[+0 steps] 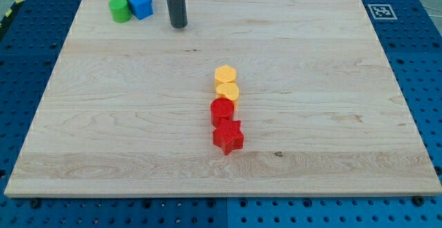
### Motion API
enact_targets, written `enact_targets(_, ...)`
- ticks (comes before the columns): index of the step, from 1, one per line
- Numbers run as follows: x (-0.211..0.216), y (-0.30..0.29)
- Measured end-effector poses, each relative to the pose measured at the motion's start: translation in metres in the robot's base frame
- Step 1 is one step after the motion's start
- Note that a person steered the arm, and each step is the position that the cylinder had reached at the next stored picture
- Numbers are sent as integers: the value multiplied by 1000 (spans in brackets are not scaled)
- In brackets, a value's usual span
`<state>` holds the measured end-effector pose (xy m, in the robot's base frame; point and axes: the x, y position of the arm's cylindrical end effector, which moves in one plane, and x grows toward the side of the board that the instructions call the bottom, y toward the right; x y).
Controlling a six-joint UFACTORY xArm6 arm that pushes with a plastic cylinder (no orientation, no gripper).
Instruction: Move the arm left to the green blocks
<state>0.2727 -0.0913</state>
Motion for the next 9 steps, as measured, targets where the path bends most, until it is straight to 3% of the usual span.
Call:
enact_targets(1, -57, -5)
enact_targets(2, -81, -16)
enact_targets(5, -73, -20)
enact_targets(6, -5, -7)
enact_targets(7, 74, -43)
enact_targets(8, 103, -144)
enact_targets(9, 72, -212)
